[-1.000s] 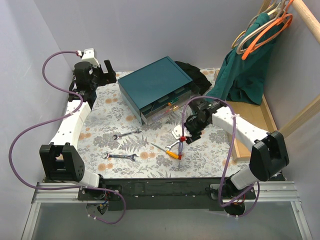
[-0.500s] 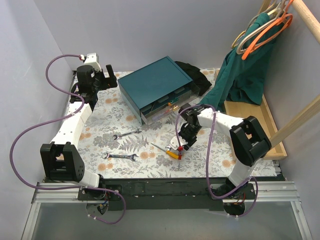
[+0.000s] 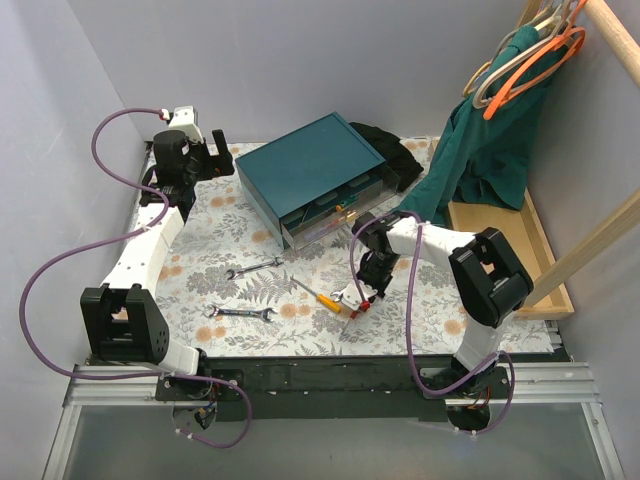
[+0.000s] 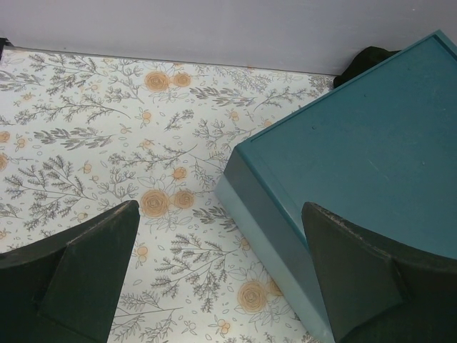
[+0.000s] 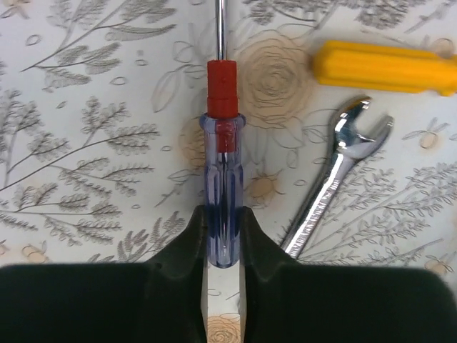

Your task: Sort the tools into containers

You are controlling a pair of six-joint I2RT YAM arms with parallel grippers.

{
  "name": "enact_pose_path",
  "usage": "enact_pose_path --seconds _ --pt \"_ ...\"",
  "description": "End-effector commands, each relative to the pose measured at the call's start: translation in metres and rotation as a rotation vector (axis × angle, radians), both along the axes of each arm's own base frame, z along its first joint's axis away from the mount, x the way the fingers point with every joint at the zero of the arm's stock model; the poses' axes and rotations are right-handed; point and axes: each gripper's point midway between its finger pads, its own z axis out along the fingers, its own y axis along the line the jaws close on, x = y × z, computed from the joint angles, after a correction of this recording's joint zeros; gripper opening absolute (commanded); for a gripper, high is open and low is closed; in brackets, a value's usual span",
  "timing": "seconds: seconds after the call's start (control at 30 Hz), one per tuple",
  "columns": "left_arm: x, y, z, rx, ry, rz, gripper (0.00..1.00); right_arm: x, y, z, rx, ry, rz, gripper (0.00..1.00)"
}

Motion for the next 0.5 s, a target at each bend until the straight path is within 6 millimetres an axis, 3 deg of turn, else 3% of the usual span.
enact_pose_path --seconds 0.0,0.13,0.2,0.27,0.3,0.37,0.4,0.47 --pt "0.004 0.000 0.019 0.004 -0.037 -0.003 0.98 -0.022 -0.037 0.008 -0.104 0.061 0.115 0.04" --pt "0.011 -0.003 0.015 -0.018 -0.031 -0.010 0.98 -0.019 -0.054 0.052 -0.042 0.012 0.087 0.01" --pt "0.016 -0.004 0.016 -0.026 -0.035 -0.011 0.98 -0.004 -0.040 0.089 0.048 -0.032 0.003 0.01" --pt "0.019 -0.006 0.018 -0.036 -0.044 -0.013 0.98 0.013 -0.030 0.112 0.094 -0.010 -0.154 0.01" --pt "0.020 -0.006 0.019 -0.040 -0.046 -0.014 0.98 0.035 -0.011 0.144 0.190 -0.047 -0.208 0.01" --pt "0.022 -0.006 0.021 -0.042 -0.055 -0.010 0.98 0.066 0.005 0.165 0.263 -0.049 -0.346 0.01" --pt "0.022 -0.006 0.022 -0.042 -0.060 -0.009 0.98 0.092 0.020 0.188 0.345 -0.083 -0.456 0.01" --pt "0.021 -0.005 0.021 -0.041 -0.057 -0.006 0.98 0.119 0.030 0.200 0.412 -0.123 -0.531 0.01"
